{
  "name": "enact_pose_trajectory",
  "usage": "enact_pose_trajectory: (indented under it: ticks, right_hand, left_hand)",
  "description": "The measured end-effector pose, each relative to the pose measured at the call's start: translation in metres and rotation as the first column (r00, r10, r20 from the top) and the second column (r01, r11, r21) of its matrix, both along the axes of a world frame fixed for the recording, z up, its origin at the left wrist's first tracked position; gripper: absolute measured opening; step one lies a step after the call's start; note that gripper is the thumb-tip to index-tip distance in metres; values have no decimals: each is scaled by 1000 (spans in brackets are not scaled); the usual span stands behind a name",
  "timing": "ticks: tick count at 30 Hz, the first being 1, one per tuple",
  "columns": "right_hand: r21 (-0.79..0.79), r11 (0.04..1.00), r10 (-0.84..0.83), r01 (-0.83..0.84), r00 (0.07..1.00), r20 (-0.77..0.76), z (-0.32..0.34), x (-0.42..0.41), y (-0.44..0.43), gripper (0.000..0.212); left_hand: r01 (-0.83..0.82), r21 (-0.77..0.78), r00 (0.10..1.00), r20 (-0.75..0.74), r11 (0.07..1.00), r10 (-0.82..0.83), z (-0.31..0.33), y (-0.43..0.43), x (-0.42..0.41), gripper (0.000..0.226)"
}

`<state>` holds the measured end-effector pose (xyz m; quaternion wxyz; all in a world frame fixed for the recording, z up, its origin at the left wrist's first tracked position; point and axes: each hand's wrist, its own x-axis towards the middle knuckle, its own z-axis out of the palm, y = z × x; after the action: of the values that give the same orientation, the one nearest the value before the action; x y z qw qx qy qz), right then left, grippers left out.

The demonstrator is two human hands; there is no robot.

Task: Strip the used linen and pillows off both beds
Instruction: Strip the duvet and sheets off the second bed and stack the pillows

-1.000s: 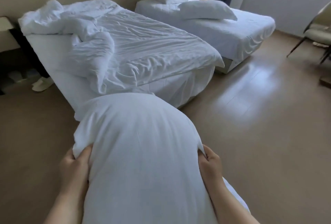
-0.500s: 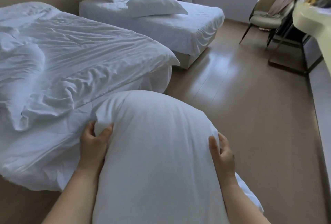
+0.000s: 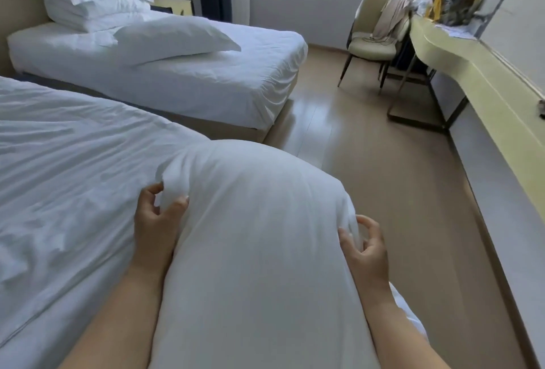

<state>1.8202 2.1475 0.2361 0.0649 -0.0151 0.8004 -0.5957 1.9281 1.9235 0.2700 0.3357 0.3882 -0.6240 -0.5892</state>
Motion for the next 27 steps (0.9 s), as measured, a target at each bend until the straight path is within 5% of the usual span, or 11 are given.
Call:
enact_pose_trajectory:
  ticks: [4, 9, 18, 27]
  right_hand:
    - [1, 998, 70, -70, 998, -2, -1, -128, -24, 35]
    - [21, 986, 165, -165, 986, 8, 21, -286, -56, 32]
    - [-1, 966, 257, -258, 963, -87, 48, -497, -185, 28]
    - [-22, 936, 337, -350, 915, -223, 92, -719, -410, 35]
  left_hand:
    - [-29, 5, 999, -37, 1000, 29, 6, -18, -117, 52]
    - [-95, -14, 995, -38, 995, 94, 16, -44, -259, 27]
    - [-233, -112, 972, -57, 966, 228, 33, -153, -447, 22]
    - [-354, -164, 925, -207, 921, 318, 78, -353, -649, 32]
